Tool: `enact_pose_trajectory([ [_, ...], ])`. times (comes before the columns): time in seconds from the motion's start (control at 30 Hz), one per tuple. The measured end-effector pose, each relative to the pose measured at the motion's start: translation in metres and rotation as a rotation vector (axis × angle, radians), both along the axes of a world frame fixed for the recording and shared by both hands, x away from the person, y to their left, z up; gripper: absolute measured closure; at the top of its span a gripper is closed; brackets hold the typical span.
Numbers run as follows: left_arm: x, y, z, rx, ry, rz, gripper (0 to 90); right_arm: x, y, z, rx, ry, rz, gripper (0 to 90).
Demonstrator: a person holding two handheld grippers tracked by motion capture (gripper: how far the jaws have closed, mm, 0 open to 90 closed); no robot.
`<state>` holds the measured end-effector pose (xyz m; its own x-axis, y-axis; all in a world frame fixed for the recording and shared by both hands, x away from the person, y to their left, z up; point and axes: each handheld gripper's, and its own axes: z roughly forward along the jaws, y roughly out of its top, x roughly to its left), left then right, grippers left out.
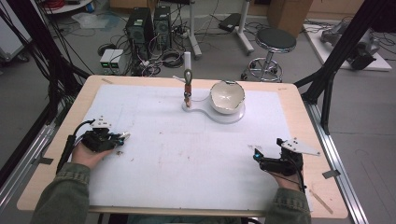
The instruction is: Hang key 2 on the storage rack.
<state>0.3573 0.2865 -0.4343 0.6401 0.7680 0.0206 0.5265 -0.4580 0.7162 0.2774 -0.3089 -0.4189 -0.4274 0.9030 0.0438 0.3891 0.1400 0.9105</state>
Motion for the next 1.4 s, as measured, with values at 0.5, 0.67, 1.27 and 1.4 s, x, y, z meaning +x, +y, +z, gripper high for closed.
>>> enact_pose_trajectory([
  [0.5, -0.024, 0.013, 0.03, -0.091, -0.075, 0.012, 74.1, -0.002, -0.001, 0.001, 0.023, -0.007, -0.007, 0.6],
  [0.67, -0.024, 0.021, 0.037, -0.164, -0.077, 0.041, 74.1, -0.002, -0.002, 0.002, 0.03, -0.007, -0.009, 0.6],
  [1.27, -0.01, 0.015, 0.079, -0.185, -0.17, 0.073, 74.1, -0.002, -0.001, 0.001, 0.035, -0.003, -0.002, 0.5],
  [1.4, -0.002, 0.01, 0.088, -0.165, -0.179, 0.072, 74.1, -0.001, 0.0, -0.001, 0.035, 0.0, 0.003, 0.6],
])
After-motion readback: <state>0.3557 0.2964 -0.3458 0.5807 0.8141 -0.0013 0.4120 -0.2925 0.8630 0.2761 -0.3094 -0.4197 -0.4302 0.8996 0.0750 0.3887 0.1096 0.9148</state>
